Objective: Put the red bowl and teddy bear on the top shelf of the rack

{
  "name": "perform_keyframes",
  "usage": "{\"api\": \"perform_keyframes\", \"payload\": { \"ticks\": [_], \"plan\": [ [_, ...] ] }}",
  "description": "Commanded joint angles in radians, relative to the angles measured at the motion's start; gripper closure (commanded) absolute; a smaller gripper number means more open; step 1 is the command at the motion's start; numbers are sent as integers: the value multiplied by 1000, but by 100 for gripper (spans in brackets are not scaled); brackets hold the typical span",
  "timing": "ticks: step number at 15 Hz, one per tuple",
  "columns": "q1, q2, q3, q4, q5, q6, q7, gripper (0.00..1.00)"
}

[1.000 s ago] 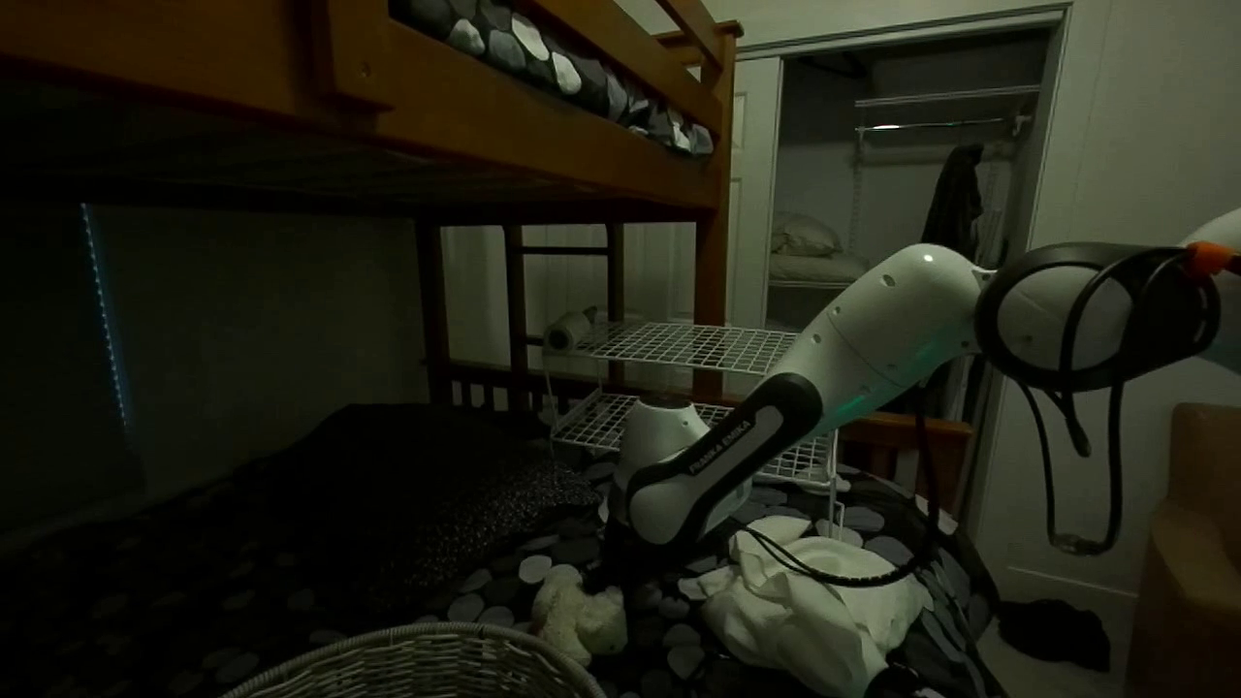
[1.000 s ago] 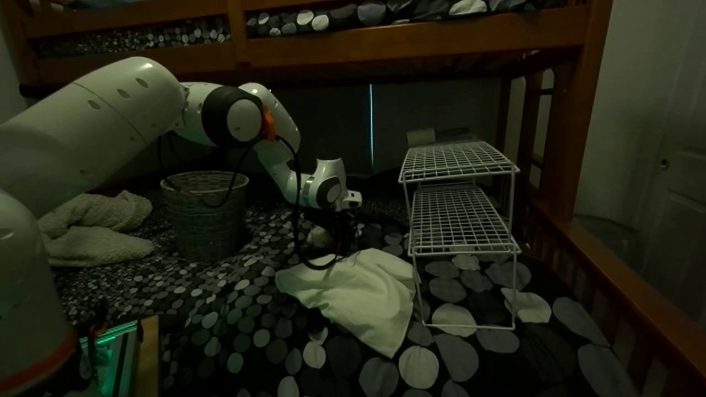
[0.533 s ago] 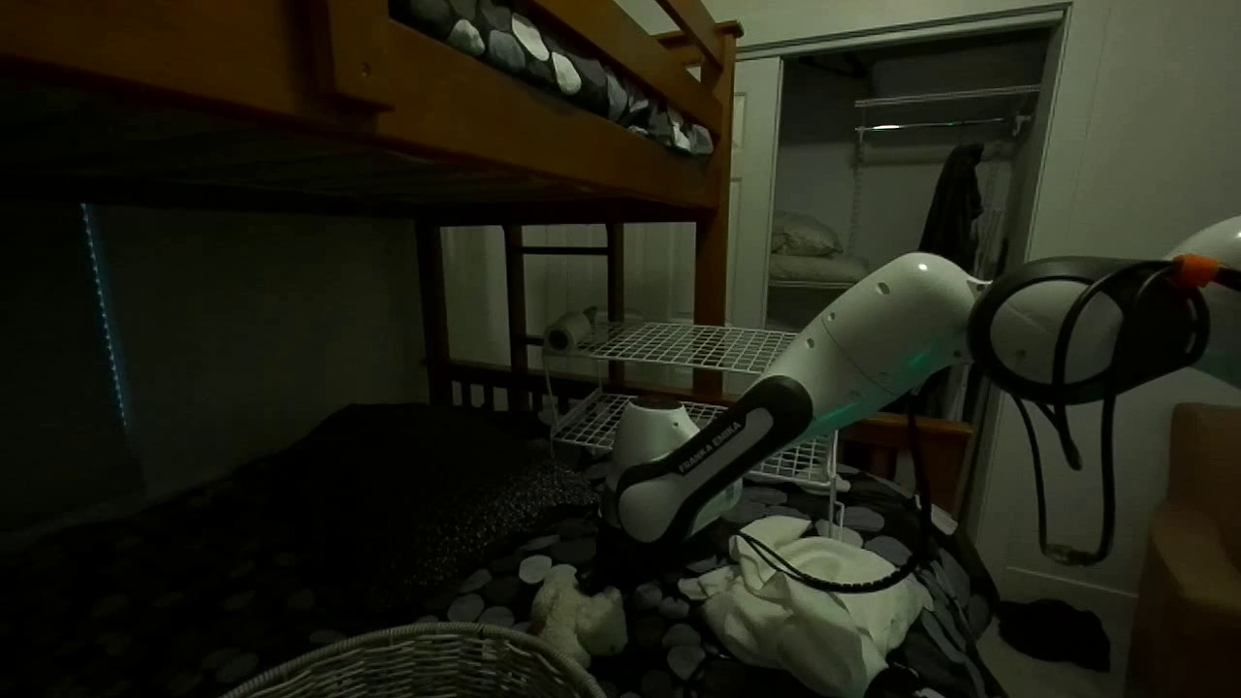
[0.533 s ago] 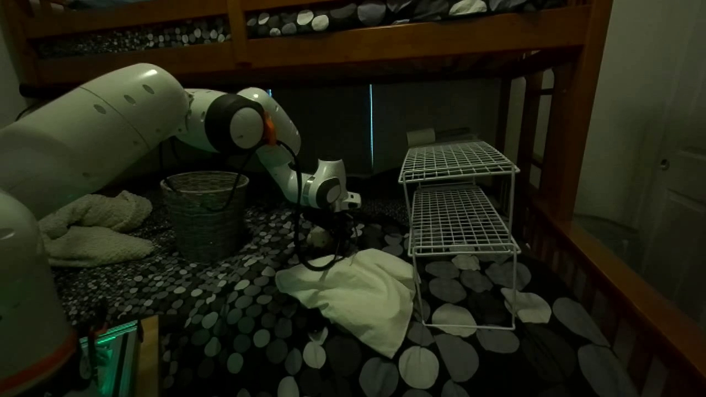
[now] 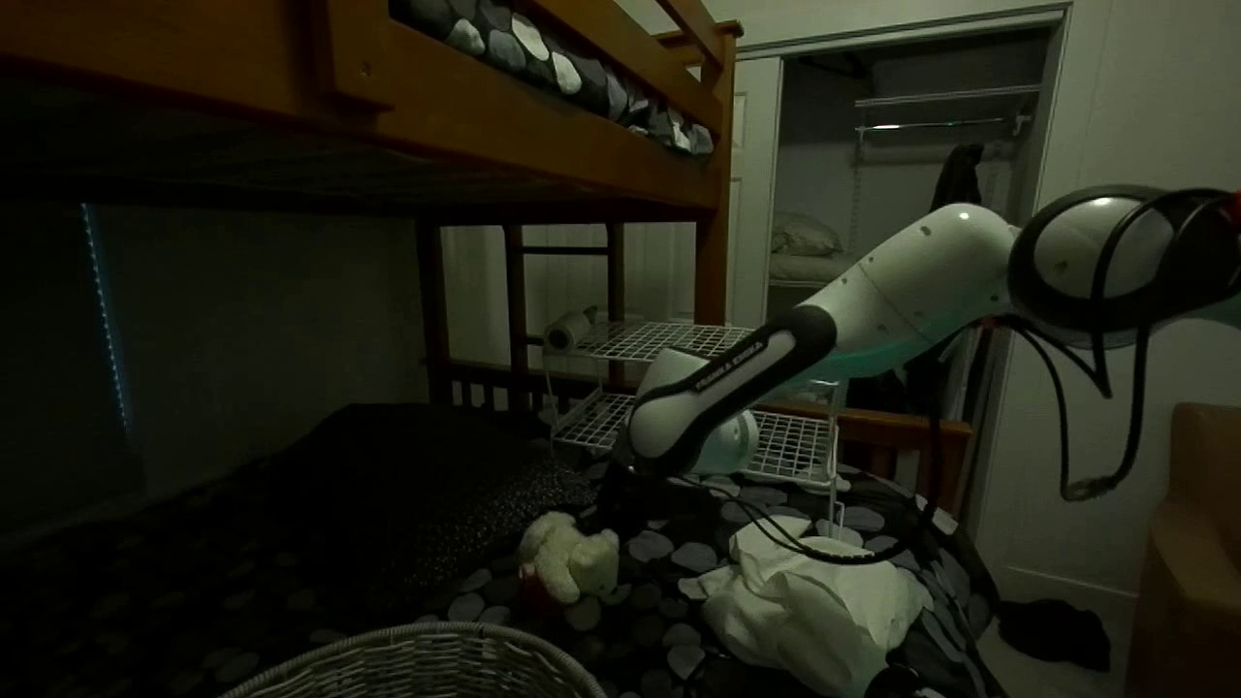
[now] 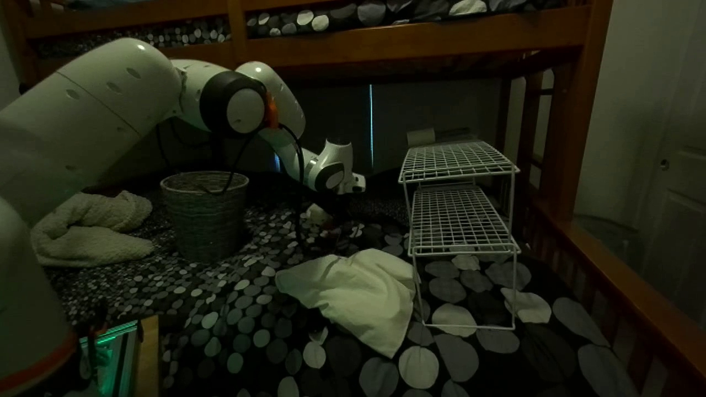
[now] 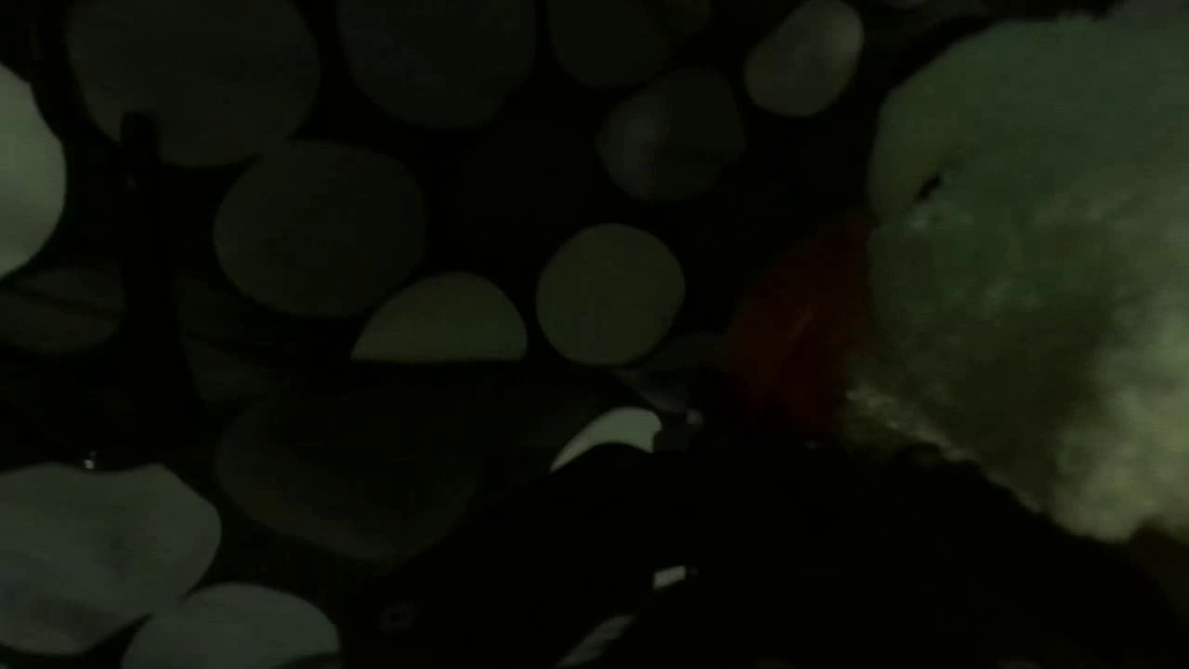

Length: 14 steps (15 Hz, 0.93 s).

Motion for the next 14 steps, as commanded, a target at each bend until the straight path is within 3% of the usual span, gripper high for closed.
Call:
{"api": "perform_keyframes", "payload": {
  "ticks": [1, 4, 6, 8, 11, 12, 14],
  "plan": [
    [-170, -187, 145, -237, 143, 42, -190, 99],
    [-290, -325, 237, -365, 282, 42, -313, 99],
    [-335, -428, 264, -445, 366, 79, -362, 99],
    [-353, -542, 234, -515, 374, 131, -262, 99],
    [-357, -685, 169, -544, 514, 115, -243, 99],
    [-410, -725, 194, -557, 529, 111, -220, 99],
    [-441, -815, 164, -565, 583, 86, -181, 99]
  ]
}}
